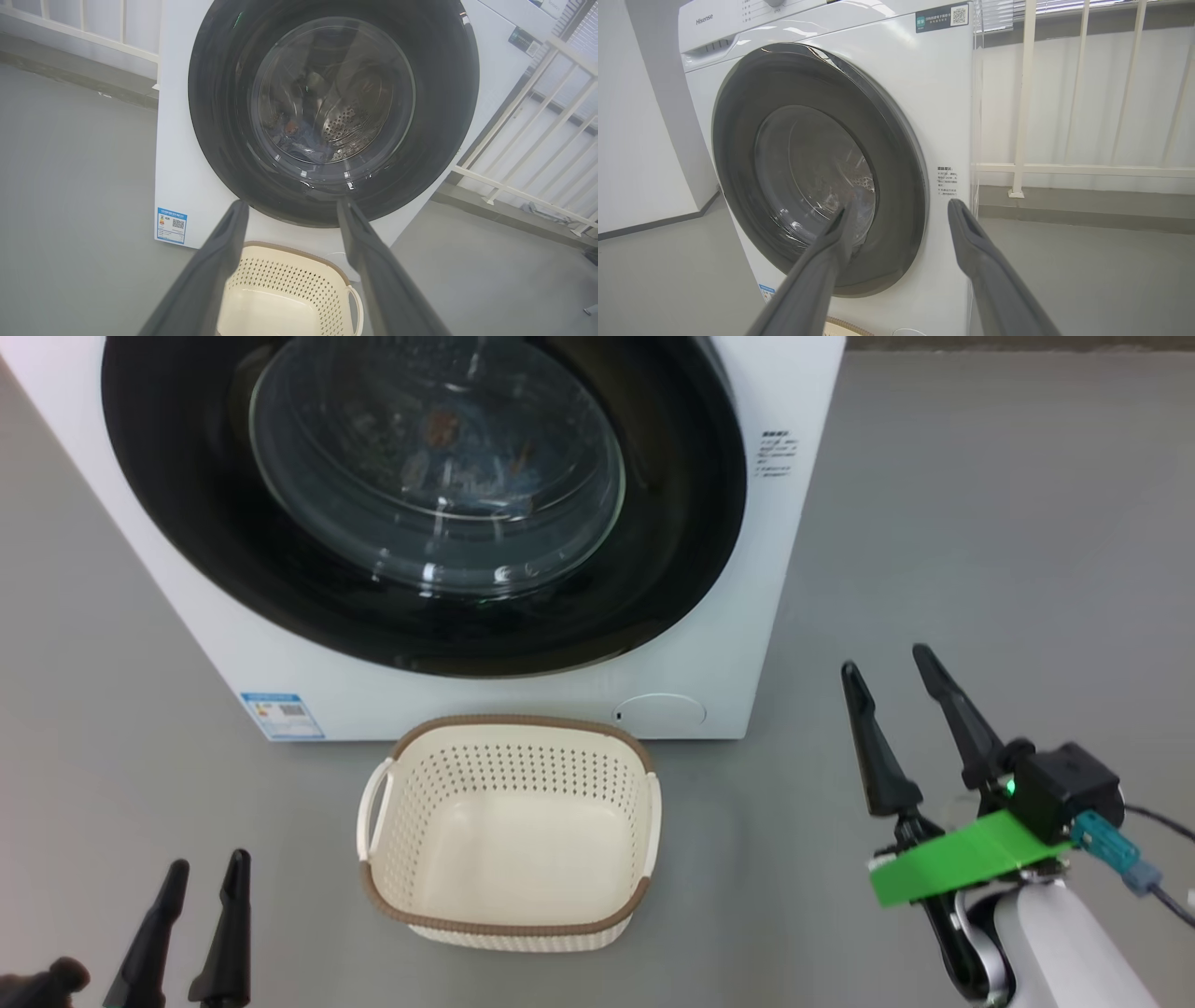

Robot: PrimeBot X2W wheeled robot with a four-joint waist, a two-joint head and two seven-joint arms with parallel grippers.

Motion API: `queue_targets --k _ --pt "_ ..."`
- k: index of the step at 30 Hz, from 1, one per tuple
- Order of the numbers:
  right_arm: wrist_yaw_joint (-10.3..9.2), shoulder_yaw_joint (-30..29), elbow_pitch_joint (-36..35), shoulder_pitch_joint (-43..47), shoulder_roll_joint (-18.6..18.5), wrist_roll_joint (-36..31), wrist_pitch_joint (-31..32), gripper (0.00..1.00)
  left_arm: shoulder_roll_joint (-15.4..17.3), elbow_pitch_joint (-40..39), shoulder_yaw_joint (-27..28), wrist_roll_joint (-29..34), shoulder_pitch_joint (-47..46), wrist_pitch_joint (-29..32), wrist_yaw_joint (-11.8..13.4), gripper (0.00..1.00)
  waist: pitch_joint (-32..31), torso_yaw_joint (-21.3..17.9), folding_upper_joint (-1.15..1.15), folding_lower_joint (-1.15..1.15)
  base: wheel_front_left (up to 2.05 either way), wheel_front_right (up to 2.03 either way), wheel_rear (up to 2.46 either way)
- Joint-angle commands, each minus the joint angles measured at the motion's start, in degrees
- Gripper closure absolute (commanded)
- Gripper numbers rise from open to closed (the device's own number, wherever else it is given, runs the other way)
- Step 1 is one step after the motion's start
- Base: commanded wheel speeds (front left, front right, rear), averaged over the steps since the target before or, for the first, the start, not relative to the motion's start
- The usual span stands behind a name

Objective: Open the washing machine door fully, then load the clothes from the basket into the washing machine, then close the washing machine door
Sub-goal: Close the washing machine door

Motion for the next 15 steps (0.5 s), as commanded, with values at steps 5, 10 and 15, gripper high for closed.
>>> queue_targets --k 5,10,15 --pt "-0.16 0.2 -2.2 3.6 0.25 2.25 -0.23 0.0 0.43 -0.65 2.7 1.32 -0.28 -0.61 -0.2 0.0 -1.94 -1.69 0.0 0.01 0.0 0.0 0.0" --pt "-0.16 1.12 -2.2 6.44 0.52 3.15 -0.23 0.0 -0.51 -0.53 2.92 1.96 0.08 -0.61 -0.2 0.0 -2.86 -2.7 0.0 0.01 0.0 0.0 0.0" --pt "-0.16 1.83 -1.72 8.42 0.72 3.19 -0.23 0.0 -1.32 -0.58 3.29 2.52 0.55 -0.61 -0.2 0.0 -3.39 -3.7 0.0 0.01 0.0 0.0 0.0"
